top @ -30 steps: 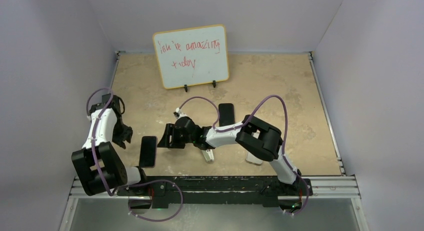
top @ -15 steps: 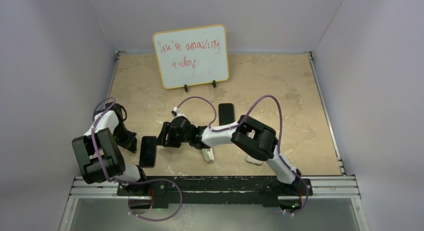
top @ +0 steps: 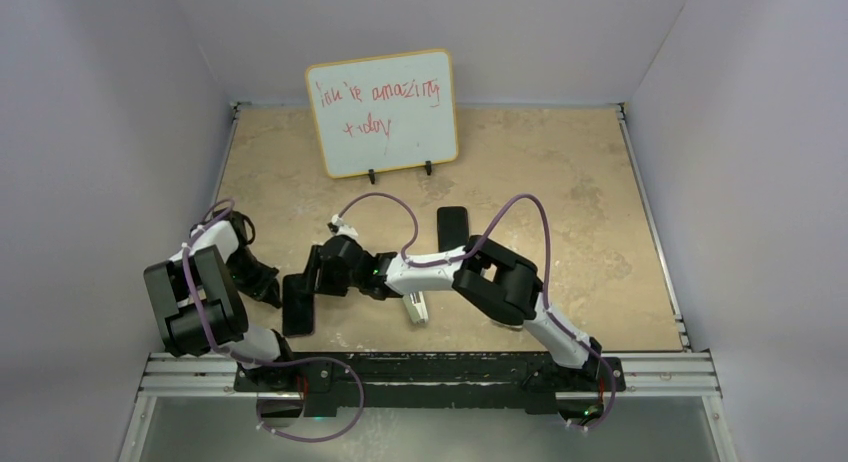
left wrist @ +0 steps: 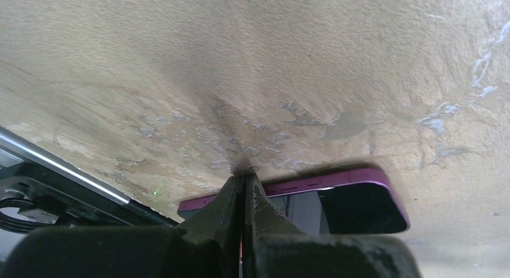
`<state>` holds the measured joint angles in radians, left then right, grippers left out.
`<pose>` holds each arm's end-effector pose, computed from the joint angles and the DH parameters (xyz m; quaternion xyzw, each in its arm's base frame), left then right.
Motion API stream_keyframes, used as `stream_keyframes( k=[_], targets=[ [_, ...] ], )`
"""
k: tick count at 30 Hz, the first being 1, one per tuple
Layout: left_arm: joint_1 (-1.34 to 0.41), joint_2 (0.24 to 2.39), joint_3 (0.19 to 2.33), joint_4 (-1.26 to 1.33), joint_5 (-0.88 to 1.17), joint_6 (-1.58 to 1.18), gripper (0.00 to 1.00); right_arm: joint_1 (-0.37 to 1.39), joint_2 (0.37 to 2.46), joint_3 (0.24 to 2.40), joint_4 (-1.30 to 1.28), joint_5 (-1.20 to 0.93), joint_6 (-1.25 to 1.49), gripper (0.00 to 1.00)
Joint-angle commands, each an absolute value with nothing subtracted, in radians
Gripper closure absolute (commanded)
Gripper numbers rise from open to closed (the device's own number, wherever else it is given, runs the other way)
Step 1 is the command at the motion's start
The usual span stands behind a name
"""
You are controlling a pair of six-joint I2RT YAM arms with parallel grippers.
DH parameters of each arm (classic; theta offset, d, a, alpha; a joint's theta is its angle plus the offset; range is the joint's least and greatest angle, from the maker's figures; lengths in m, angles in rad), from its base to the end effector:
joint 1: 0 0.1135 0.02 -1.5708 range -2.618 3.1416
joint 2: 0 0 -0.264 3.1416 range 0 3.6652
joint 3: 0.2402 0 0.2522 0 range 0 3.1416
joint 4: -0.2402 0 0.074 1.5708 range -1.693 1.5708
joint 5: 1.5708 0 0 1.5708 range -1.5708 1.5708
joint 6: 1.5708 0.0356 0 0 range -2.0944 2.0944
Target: Put the phone into the phone case
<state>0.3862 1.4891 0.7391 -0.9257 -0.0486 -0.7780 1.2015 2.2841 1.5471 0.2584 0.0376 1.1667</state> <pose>0.1912 0.0796 0.1446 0.5478 -0.8346 -0.0340 0.0467 0.1860 0.4767 0.1425 -0.0051 0.8544 0.4749 0.2107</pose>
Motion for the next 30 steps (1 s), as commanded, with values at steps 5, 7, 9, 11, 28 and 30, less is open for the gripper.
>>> stream_keyframes(
  k=[5,7,9,11,28,30],
  targets=[
    [0.39,1.513,0.688,-0.797,0.147,-0.749,1.0,1.202,2.311,1.577,0.196,0.061,1.096,0.44],
    [0.39,1.499,0.677,-0.778,0.188,-0.754,1.0,1.196,2.288,1.563,0.203,0.07,1.07,0.45],
    [0.389,1.489,0.665,-0.75,0.226,-0.765,1.0,1.182,2.268,1.535,0.22,0.06,1.052,0.46],
    [0.388,1.49,0.649,-0.717,0.274,-0.779,1.0,1.159,2.248,1.496,0.236,0.052,1.044,0.46],
    [0.277,1.277,0.742,-0.709,0.021,-0.842,0.9,1.071,2.112,1.433,0.136,0.081,0.469,0.17],
    [0.277,1.217,0.762,-0.701,-0.056,-0.81,0.75,1.082,2.114,1.445,0.11,0.089,0.429,0.14]
  ],
)
